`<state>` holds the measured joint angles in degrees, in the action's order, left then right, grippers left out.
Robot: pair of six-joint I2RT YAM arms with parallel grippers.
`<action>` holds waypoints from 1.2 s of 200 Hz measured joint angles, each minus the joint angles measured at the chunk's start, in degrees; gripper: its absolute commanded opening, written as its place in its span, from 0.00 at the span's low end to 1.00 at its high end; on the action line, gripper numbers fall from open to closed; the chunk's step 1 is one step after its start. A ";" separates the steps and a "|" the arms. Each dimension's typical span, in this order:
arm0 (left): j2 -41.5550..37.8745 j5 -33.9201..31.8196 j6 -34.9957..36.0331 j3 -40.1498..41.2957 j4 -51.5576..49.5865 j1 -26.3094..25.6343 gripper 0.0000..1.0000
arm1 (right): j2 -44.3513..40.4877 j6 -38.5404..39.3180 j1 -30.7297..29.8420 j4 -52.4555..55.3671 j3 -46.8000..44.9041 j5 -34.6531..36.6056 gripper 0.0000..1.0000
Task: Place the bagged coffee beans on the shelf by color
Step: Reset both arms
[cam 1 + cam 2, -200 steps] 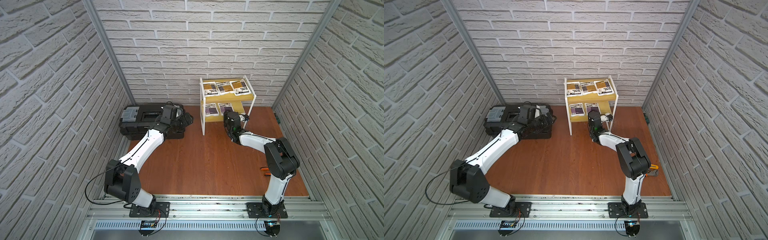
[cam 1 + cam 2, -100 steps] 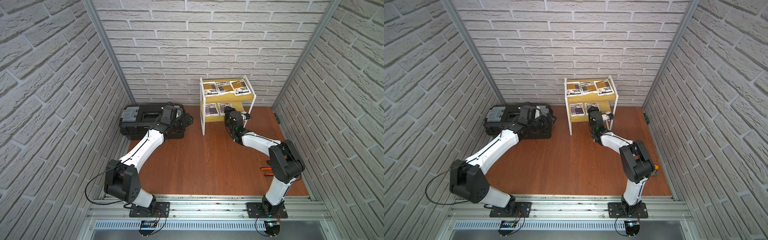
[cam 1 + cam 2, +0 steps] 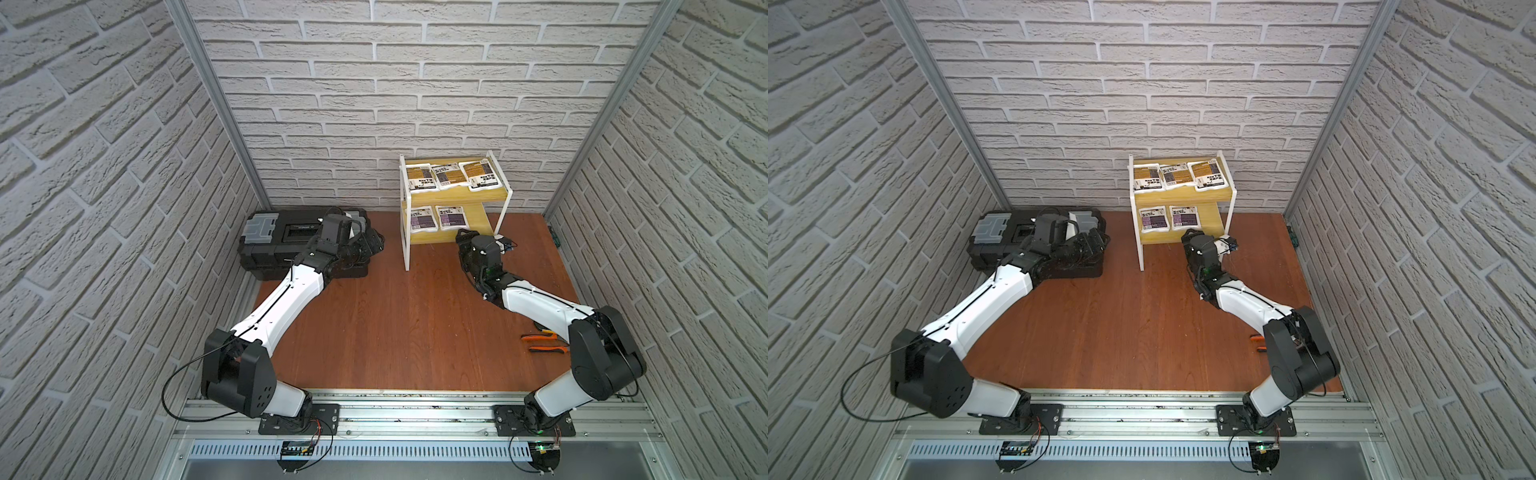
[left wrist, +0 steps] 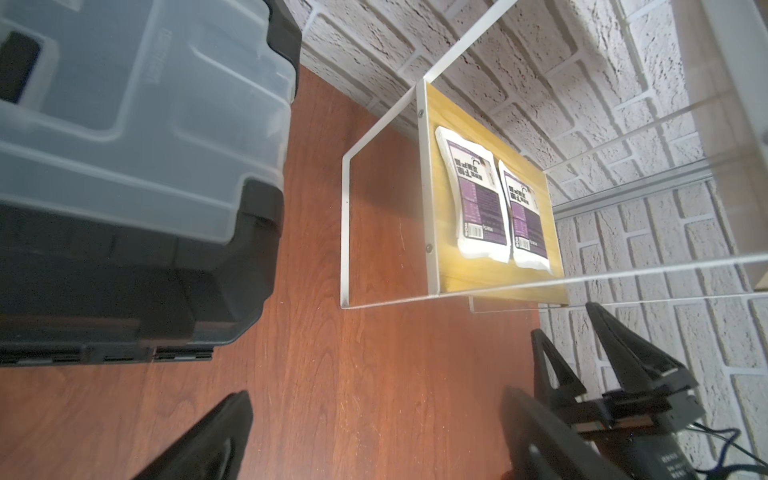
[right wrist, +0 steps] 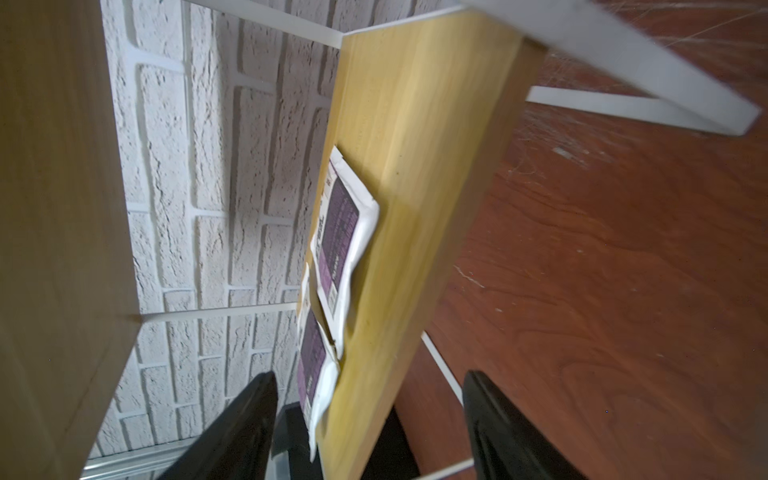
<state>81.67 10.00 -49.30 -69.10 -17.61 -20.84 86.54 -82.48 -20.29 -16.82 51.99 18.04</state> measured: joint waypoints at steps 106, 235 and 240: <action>-15.30 -13.07 15.34 7.82 -7.10 -0.24 0.98 | -36.92 15.10 0.68 27.08 -14.01 0.24 1.00; -26.71 -34.67 47.43 20.55 8.00 -4.31 0.98 | -35.56 64.13 6.60 34.03 -0.35 12.50 1.00; -27.08 -35.04 48.11 21.75 9.27 -3.76 0.98 | -35.15 65.02 7.30 33.46 -0.68 12.39 1.00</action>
<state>54.59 -25.04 -1.19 -47.35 -8.34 -24.60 51.40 -17.45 -12.99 16.64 51.31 30.44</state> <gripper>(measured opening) 0.985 0.998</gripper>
